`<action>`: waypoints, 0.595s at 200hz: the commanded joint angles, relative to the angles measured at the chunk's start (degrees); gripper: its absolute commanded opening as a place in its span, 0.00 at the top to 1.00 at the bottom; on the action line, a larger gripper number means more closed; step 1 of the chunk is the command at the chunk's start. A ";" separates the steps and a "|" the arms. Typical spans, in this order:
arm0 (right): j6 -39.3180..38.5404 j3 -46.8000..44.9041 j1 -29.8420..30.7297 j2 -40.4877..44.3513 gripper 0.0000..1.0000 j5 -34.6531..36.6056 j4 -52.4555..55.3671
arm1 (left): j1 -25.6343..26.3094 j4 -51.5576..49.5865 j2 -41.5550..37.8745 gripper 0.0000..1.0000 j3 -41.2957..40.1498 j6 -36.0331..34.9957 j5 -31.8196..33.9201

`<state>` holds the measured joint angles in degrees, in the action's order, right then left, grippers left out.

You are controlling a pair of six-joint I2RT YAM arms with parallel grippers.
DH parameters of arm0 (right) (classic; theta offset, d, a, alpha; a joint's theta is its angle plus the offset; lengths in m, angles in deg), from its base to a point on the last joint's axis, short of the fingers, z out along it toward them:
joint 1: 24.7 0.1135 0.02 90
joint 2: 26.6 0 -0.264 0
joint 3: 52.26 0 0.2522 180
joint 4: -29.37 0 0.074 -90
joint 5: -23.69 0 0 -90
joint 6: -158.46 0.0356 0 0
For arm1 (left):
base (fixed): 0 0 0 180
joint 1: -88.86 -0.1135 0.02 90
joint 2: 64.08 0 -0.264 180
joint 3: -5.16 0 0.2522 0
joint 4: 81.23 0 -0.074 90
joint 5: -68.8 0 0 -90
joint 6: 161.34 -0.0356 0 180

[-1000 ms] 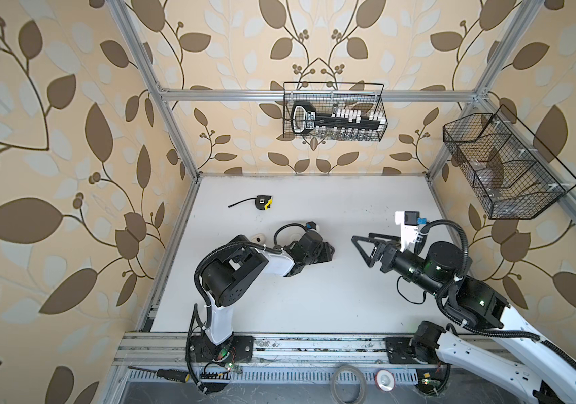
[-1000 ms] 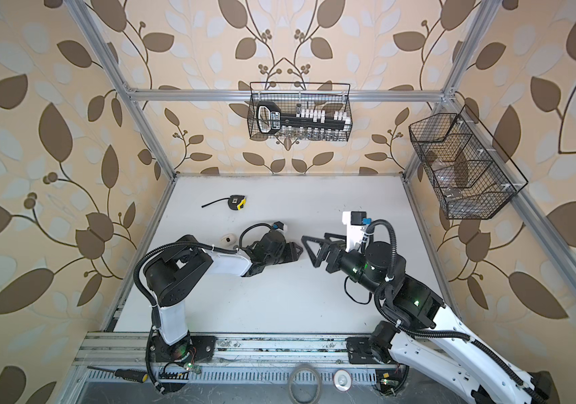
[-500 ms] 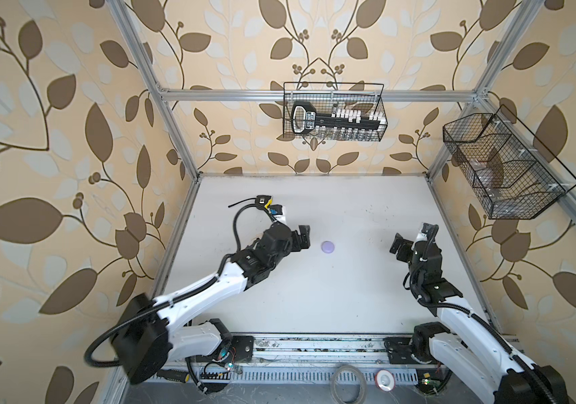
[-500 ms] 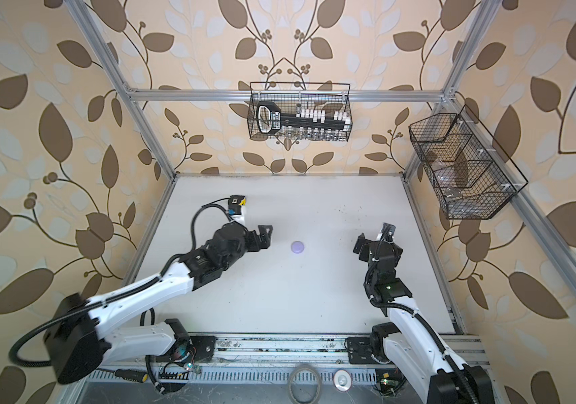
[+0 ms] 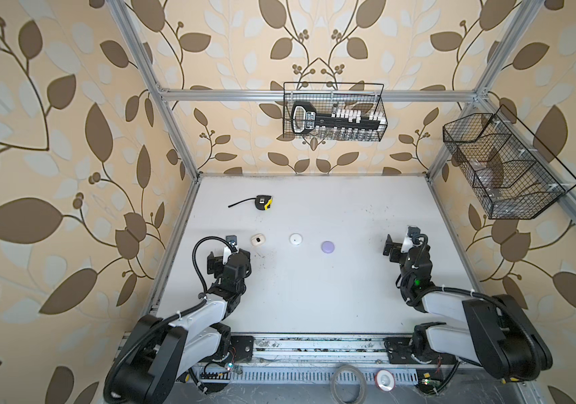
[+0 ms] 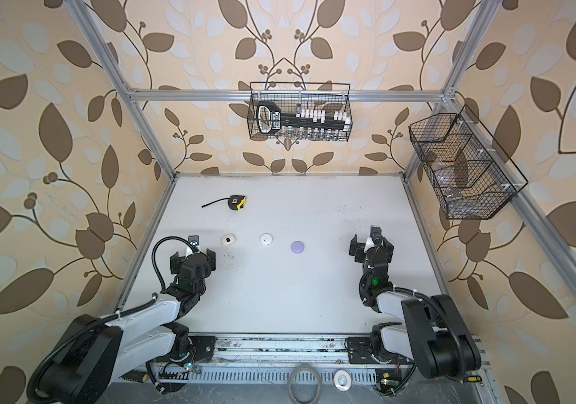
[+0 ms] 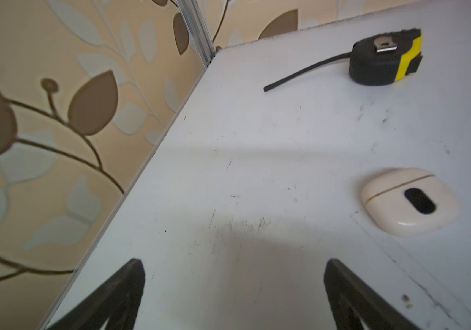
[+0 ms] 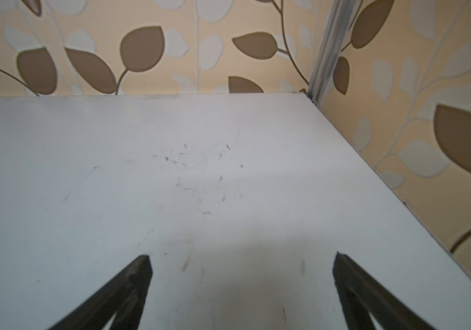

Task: Insert wireless bluetooth earbuds into charging case
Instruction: Reset both arms

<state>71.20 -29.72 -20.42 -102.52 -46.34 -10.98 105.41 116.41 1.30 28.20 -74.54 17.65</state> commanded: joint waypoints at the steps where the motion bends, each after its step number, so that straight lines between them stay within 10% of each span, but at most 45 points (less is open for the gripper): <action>1: -0.54 0.50 -0.88 -1.09 0.00 -3.27 -5.86 | -0.47 14.06 4.64 0.01 3.78 -4.09 -2.95; 26: -0.39 0.41 -1.24 -1.30 0.00 -3.64 -6.48 | -3.68 11.87 11.27 0.01 9.52 -1.14 -3.69; 40: -1.11 0.52 -0.31 -0.73 0.00 -3.30 -5.38 | -10.50 14.51 16.24 0.01 9.94 1.81 -18.53; 119: -1.16 1.23 -1.55 -0.93 0.00 -7.10 -4.11 | -16.56 11.81 19.79 0.01 12.08 8.63 -19.69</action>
<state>71.16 -29.70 -21.86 -103.62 -52.44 -13.66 88.82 127.95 22.64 39.15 -67.83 -0.21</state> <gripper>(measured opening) 0.998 0.988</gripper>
